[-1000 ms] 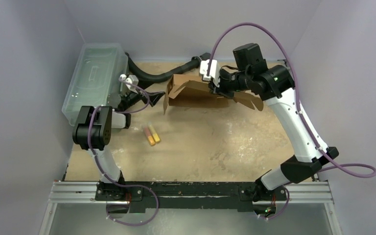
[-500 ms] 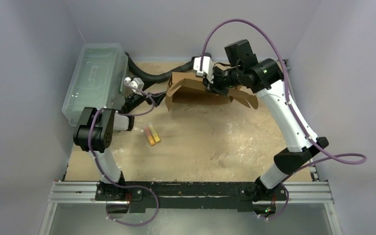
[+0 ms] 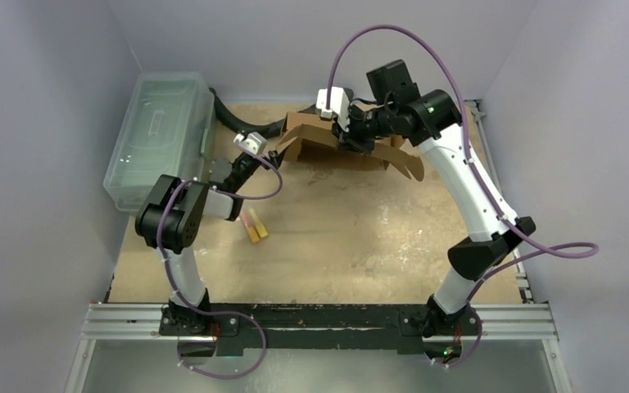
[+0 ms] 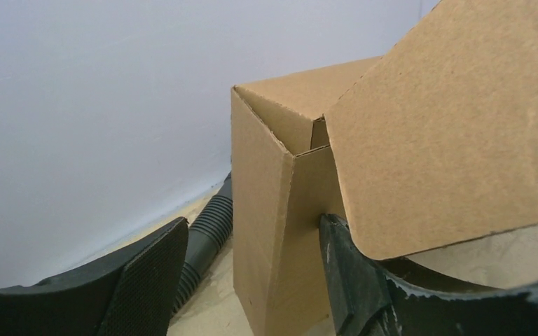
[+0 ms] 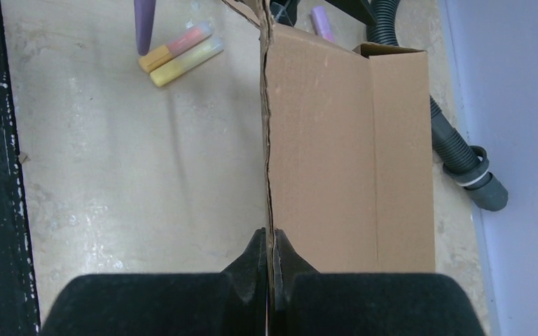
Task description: Fold the paper box
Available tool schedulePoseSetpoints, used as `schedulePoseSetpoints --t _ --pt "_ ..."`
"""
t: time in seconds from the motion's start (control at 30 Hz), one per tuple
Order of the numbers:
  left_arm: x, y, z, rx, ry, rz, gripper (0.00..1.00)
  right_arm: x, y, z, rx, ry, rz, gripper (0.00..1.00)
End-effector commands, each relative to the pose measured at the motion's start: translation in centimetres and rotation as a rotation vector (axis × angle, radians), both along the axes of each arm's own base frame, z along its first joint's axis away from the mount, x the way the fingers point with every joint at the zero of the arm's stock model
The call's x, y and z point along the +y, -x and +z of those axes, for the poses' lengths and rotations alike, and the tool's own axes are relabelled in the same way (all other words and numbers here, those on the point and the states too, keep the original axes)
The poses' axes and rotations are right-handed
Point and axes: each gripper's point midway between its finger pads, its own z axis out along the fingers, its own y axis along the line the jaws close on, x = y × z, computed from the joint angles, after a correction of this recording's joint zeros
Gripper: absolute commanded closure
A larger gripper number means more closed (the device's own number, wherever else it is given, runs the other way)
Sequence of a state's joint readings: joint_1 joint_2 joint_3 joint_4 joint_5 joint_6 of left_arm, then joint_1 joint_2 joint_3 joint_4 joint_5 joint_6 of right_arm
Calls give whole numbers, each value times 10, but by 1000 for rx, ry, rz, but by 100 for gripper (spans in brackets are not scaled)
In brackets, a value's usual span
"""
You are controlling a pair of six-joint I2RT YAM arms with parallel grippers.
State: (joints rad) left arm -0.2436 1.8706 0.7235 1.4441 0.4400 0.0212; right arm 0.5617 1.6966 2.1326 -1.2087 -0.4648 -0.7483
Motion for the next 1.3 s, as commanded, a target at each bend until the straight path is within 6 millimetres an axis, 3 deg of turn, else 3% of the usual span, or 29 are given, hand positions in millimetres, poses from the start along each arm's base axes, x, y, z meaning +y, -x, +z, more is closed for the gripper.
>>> schedulePoseSetpoints --t 0.0,0.43,0.77,0.93,1.1,1.27 --pt "-1 -17 9 -52 36 30 34 12 7 14 30 -70 33 100" --pt "-22 -34 7 -64 126 14 54 18 8 12 77 -78 45 100" --pt "-25 -46 12 -78 154 76 99 18 8 10 87 -81 39 100" --pt "-30 -39 21 -99 164 46 100 17 9 14 80 -88 30 100" --pt "-28 -18 36 -74 200 18 100 10 5 25 31 -88 -7 100" --pt "-26 5 43 107 240 -5 100 -5 8 50 -66 -90 -47 100"
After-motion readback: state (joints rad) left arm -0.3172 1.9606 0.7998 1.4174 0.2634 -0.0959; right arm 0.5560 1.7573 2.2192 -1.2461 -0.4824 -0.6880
